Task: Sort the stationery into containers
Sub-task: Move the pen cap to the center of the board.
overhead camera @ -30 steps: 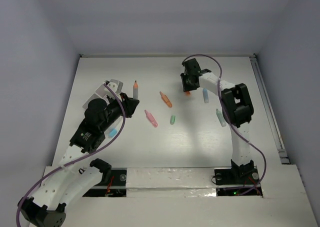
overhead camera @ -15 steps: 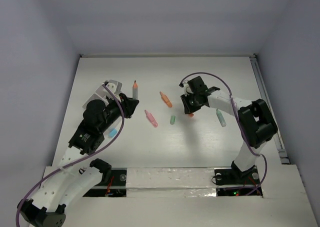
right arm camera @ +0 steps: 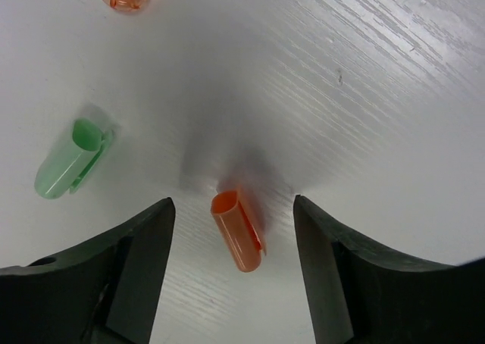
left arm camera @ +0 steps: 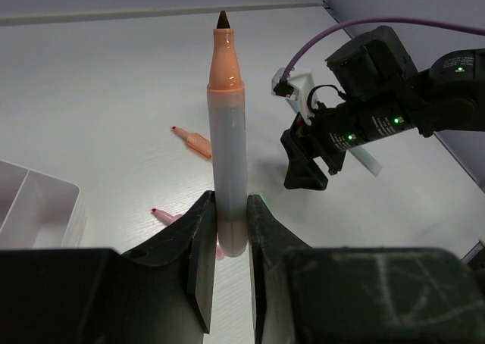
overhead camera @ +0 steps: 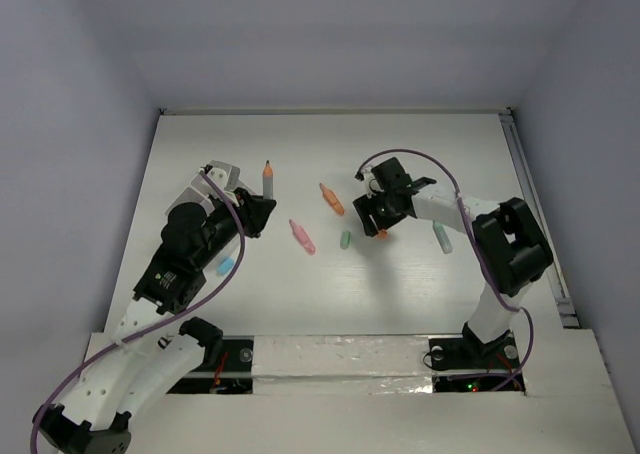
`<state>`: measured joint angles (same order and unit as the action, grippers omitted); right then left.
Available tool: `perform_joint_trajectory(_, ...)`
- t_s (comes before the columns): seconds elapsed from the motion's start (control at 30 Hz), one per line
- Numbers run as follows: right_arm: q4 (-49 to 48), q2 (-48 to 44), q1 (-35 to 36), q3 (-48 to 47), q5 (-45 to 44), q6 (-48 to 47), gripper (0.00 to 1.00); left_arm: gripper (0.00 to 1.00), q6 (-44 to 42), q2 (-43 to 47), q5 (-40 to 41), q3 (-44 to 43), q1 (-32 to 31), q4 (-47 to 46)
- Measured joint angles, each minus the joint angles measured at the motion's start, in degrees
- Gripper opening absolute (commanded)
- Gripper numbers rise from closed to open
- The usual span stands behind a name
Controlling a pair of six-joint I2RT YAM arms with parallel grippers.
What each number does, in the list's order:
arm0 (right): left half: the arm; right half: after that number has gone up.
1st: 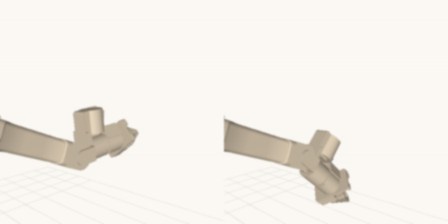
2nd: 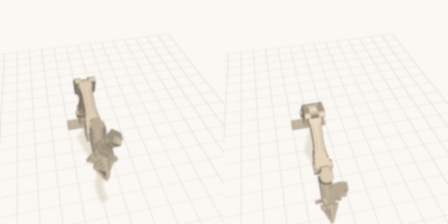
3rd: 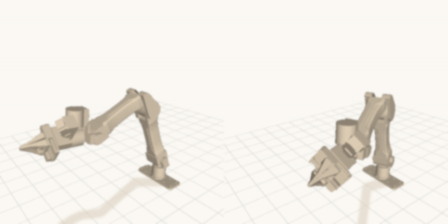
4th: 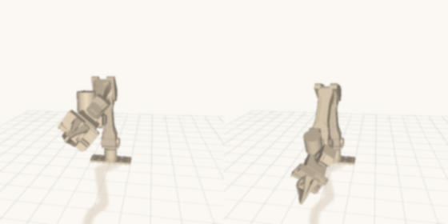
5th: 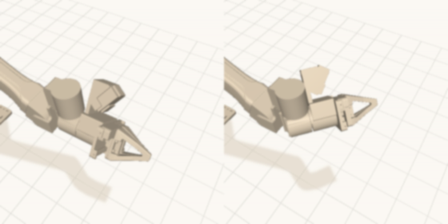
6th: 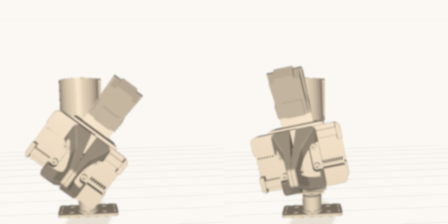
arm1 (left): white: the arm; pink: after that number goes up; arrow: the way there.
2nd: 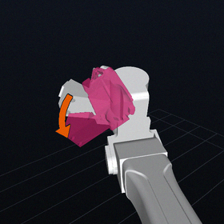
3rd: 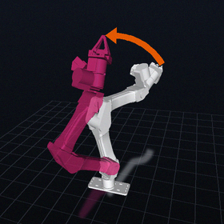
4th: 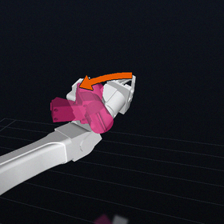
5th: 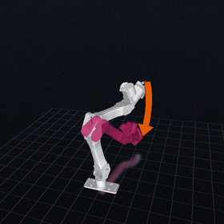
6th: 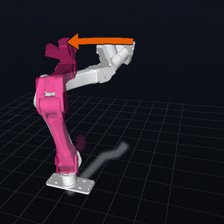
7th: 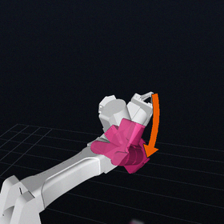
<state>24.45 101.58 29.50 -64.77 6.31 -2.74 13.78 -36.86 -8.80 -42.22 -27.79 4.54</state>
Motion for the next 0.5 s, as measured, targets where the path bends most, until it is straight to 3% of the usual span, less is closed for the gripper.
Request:
perform_joint_trajectory(0.23,1.4,-4.4,2.7,0.1,-4.9,2.6,0.78,0.0,0.0,0.6,0.0,0.0,0.0,0.0)
perform_joint_trajectory(0.5,-2.3,-17.8,7.0,8.2,-3.0,17.1,0.77,0.0,0.0,0.6,0.0,0.0,0.0,0.0)
